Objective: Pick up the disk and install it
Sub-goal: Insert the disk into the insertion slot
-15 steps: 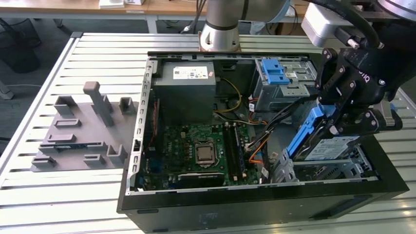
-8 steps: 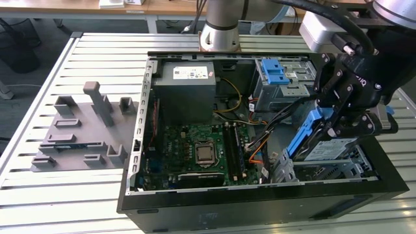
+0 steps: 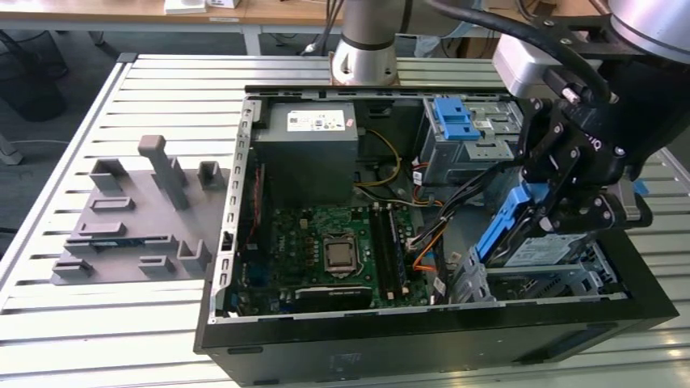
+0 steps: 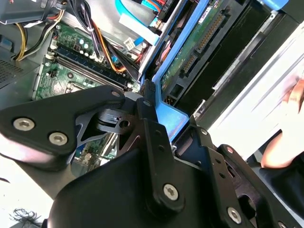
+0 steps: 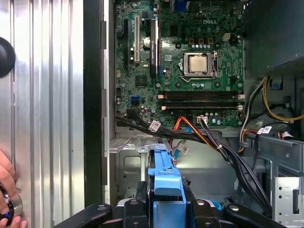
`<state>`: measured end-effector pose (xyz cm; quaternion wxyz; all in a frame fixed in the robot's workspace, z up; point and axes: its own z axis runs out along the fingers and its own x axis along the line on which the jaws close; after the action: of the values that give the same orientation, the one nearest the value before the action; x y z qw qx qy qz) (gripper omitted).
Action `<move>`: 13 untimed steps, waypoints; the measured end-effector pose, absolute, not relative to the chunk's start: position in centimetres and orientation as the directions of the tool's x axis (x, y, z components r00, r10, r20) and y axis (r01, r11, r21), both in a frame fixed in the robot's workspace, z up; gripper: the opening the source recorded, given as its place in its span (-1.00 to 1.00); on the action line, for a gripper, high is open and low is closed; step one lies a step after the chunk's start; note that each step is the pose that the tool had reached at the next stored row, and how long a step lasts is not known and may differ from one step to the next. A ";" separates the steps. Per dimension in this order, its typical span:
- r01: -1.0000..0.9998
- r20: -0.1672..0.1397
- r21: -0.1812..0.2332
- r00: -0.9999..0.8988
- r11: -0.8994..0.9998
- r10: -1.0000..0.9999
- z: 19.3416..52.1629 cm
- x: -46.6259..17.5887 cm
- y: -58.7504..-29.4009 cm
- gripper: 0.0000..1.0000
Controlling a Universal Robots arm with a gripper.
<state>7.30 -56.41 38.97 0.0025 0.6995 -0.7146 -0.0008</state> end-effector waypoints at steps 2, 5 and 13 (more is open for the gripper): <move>-1.000 0.003 0.005 -0.021 0.021 -1.000 38.8 7.3 -56.4 -0.27; -1.000 0.003 0.005 -0.021 0.021 -1.000 38.6 7.3 -56.4 -0.27; -1.000 0.003 0.005 -0.021 0.021 -1.000 37.9 7.3 -56.4 -0.27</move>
<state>7.30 -56.41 37.88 0.0025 0.6995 -0.7146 -0.0008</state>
